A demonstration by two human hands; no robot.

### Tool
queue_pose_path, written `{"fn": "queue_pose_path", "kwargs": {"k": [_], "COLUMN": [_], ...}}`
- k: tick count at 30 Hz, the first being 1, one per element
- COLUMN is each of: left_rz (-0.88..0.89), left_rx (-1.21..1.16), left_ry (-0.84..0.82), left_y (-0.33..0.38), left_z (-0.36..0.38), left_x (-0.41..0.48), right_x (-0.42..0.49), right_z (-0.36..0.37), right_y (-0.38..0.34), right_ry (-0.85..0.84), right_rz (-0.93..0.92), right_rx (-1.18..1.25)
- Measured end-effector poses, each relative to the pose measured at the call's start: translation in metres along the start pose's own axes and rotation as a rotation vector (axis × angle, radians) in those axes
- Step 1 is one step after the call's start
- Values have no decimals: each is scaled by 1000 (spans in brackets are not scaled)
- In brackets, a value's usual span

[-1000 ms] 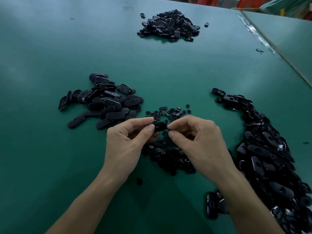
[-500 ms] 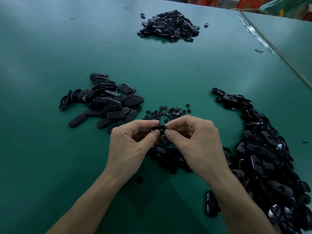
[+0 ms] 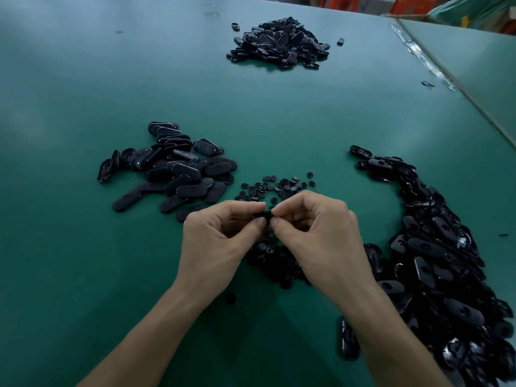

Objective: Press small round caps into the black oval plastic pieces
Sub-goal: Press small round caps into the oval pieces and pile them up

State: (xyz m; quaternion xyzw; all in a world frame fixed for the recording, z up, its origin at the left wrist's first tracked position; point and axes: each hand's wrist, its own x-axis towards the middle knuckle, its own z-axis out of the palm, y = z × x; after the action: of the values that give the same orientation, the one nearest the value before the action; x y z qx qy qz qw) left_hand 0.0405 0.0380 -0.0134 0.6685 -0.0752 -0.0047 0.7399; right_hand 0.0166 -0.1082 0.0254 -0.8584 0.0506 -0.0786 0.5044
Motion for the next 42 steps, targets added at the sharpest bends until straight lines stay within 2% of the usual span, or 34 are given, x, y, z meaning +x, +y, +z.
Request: {"fn": "queue_pose_path", "kwargs": {"k": [16,22,32,36,42], "left_rz": [0,8,25,9,-38], "left_rx": [23,42,53,21,-43], "left_ry": [-26,-28,-22,-52,-82], "left_y": [0,-1,-5,-5,-1], "left_z": [-2,-4,-5,-6,-8], "left_x": [2,2,3,3,5], "right_x": [0,-3,0,1,7], "right_z": [3,7,-1,-5,-9], "right_y": [-3,-4,-5,0,6], "right_ry": [-19,24,-127,-95,-187], "right_rz": [-53,-67,-15,-54,4], "right_rx": [-130,-146,-74,-110,-6]}}
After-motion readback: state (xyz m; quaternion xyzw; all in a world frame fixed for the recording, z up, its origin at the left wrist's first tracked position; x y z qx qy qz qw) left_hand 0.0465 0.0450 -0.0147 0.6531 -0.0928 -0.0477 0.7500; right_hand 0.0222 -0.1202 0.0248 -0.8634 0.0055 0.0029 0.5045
